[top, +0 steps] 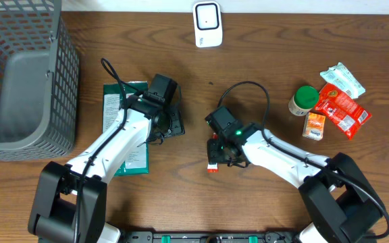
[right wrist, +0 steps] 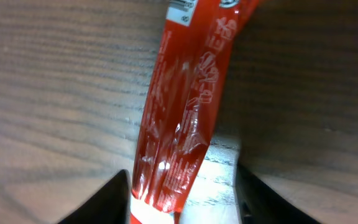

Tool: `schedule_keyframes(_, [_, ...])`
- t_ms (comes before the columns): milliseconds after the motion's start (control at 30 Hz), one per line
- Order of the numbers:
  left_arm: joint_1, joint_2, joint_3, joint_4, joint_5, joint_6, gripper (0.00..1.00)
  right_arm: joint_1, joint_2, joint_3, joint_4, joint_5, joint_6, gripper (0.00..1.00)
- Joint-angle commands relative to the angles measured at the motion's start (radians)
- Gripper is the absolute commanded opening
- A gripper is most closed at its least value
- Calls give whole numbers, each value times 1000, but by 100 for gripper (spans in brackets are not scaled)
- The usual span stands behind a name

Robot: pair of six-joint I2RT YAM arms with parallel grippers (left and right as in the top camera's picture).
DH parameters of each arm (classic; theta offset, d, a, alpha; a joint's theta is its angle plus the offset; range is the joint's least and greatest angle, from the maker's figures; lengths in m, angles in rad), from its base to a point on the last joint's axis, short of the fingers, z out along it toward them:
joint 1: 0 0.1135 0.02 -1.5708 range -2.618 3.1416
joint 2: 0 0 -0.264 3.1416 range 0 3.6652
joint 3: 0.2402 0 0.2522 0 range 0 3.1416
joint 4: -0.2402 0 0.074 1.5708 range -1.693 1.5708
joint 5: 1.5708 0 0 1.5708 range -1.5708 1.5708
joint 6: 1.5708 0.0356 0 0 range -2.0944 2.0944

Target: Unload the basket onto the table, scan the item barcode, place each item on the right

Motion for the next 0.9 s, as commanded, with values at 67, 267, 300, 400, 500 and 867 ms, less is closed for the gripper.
schedule_keyframes(67, [3,-2,9,-11,-16,-1,63,47,29,-3,2,57,103,35])
schedule_keyframes(267, [3,-2,9,-14,-17,5,63,54,33,-17,22,57,119,13])
schedule_keyframes(300, [3,-2,9,-13,-17,7,63,51,32,-16,29,57,100,1])
schedule_keyframes(400, [3,-2,9,-9,-17,7,63,32,27,0,32,48,4,1])
schedule_keyframes(500, [3,-2,9,-6,-16,30,63,6,6,5,32,-8,-101,1])
schedule_keyframes(867, [173,-142,10,-11,345,130,63,-209,-233,5,16,-521,-582,1])
